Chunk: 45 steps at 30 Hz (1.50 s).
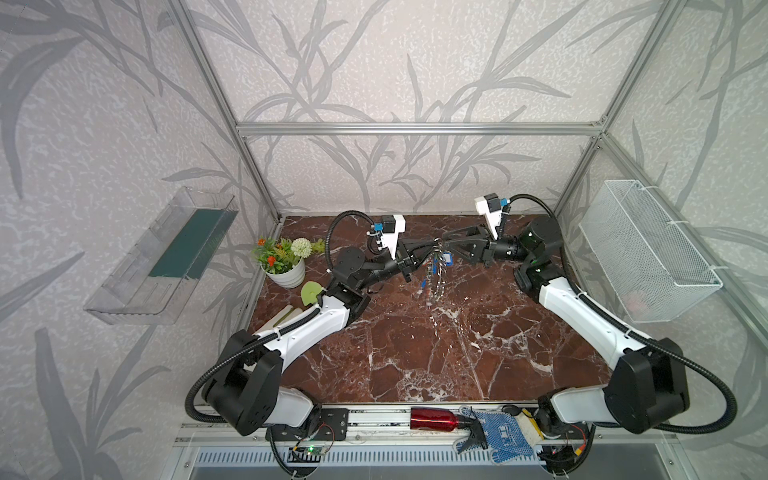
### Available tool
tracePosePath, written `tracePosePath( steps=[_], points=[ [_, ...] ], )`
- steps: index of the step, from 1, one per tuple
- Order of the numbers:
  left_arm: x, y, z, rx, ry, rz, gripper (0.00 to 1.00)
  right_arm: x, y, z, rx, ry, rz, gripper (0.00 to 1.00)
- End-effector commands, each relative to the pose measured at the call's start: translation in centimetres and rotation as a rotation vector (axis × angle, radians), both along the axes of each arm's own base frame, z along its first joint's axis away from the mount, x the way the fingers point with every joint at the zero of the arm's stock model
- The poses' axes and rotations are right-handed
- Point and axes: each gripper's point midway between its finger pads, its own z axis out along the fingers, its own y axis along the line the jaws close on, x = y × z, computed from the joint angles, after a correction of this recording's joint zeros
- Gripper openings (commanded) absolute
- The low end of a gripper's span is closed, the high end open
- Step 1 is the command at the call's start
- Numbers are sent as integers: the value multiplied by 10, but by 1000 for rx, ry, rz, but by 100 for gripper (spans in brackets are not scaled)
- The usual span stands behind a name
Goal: Put the keys on the keyring
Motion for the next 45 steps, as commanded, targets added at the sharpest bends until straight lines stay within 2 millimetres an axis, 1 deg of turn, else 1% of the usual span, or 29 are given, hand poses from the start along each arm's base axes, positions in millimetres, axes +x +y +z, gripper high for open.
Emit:
tracePosePath(
  steps=[1,5,8,12,20,27,35,40,45],
  points=[
    [-14,6,37,-78,-104,-32,0,-1,2,8,1,-38,20,46],
    [-16,6,39,-81,-106,-39,0,2,-1,5,-10,-50,2,44],
    [-16,6,37,-77,-105,-37,0,5,-5,8,-7,-54,-14,43],
    [-16,6,38,-77,-107,-36,0,6,-4,7,-16,-48,-10,36],
    [-17,6,40,-82,-108,-42,0,4,2,-4,-24,-26,13,24],
    [-17,7,40,-81,-105,-40,0,5,4,-6,-27,-19,22,13],
    [-17,7,44,-87,-110,-39,0,5,6,-13,-33,-5,23,12],
    [-16,7,43,-85,-106,-32,0,5,6,-15,-35,-3,27,1],
    [-15,7,41,-71,-92,-32,0,4,6,-15,-38,-7,29,0]
  ],
)
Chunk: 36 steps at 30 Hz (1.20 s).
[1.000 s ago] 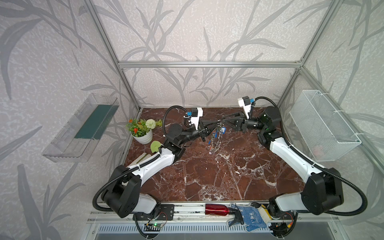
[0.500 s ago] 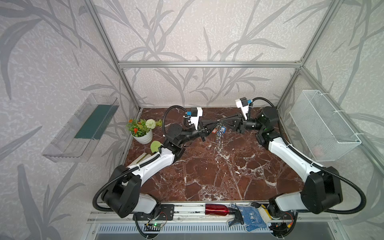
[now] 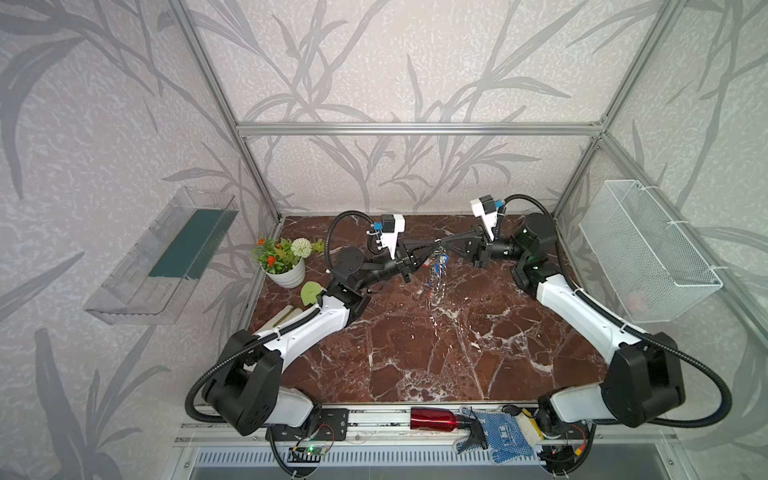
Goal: Put the keys on the keyring
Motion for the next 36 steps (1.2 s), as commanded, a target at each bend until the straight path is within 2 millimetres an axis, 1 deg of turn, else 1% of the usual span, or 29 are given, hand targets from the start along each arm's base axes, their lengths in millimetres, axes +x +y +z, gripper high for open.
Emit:
tracePosePath(
  steps=[1,3,4,7,8,11,13,14,17,21,27,30,36],
  points=[
    [-12,8,38,-51,-105,-5,0,-1,2,-2,-6,0,14,0],
    [-9,13,34,-16,-80,0,1,-1,2,-3,-11,-12,15,0],
    [-8,17,32,5,-66,0,6,-2,2,-4,-14,-22,18,0],
    [-6,30,24,89,-30,-10,15,0,3,-8,-36,-56,14,0],
    [-7,34,17,138,-16,-17,19,1,3,-11,-47,-67,12,0],
    [-21,43,-8,347,-1,-56,31,0,3,-15,-69,-115,14,0],
    [-31,50,-23,486,-28,-62,38,0,3,-19,-88,-140,13,0],
    [-36,53,-31,550,-37,-70,40,-1,4,-20,-101,-153,16,0],
    [-40,60,-36,665,-69,-77,41,-6,6,-26,-148,-184,34,0],
    [-37,59,-29,729,-114,-102,40,-14,10,-31,-198,-203,53,0],
    [-24,44,-20,765,-124,-145,33,-26,18,-31,-203,-217,87,0],
    [-23,34,-23,781,-133,-174,31,-28,20,-31,-201,-214,99,0],
    [-25,23,-31,831,-124,-217,26,-32,21,-29,-194,-214,109,0]
  ],
)
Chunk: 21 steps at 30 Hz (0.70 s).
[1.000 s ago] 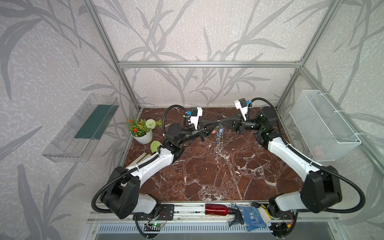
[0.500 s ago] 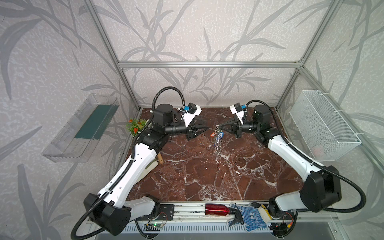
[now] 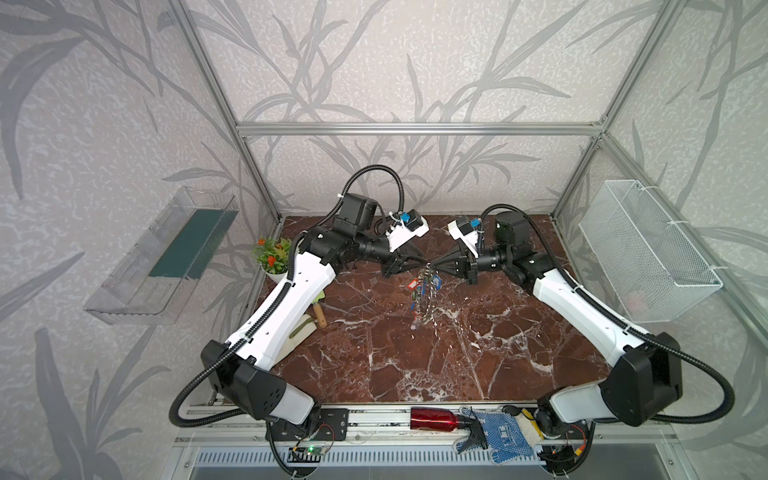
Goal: Put the keys on the keyring
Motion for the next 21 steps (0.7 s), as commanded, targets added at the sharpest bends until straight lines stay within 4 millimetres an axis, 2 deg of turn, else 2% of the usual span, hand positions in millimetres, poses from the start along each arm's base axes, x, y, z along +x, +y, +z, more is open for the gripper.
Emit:
tracePosePath(
  steps=[1,8,21],
  points=[
    [-6,0,0,41,-22,-35,25,-8,-1,23,40,-71,32,0],
    [-3,-3,-3,61,-30,-21,17,-10,-1,24,51,-63,43,0],
    [-1,-7,-10,91,-14,-27,16,-11,0,24,58,-58,46,0]
  ],
)
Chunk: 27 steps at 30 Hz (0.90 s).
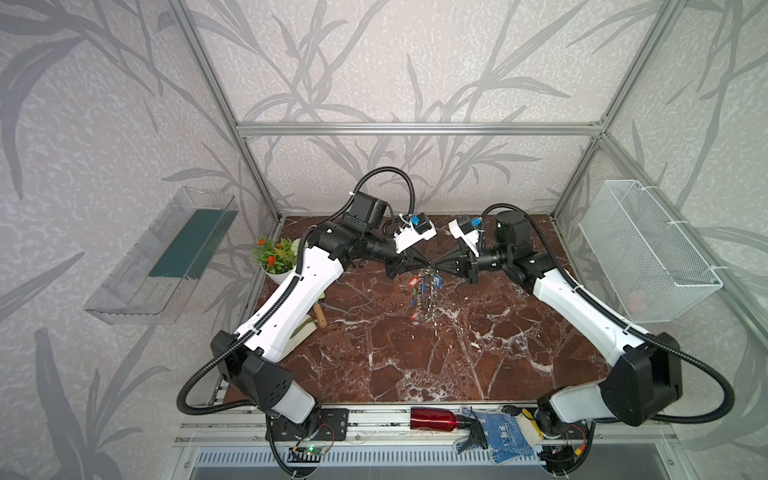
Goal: Put the keys on the keyring
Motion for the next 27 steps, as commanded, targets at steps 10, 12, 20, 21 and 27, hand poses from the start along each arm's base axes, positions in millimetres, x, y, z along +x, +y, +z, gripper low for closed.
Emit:
tracePosePath(
  steps=[10,12,20,21,27],
  points=[
    [-3,-4,2,12,-22,-36,4,-9,0,19,49,-57,42,0],
    [-3,-5,2,8,-21,-34,0,-8,0,18,48,-55,41,0],
    [10,-10,21,-145,-95,57,0,12,-15,29,80,-33,-73,31],
    [10,-10,25,-180,-113,73,0,18,-22,34,105,-28,-109,34],
    [6,-7,43,-397,-177,143,0,33,-46,44,181,27,-207,43]
  ],
)
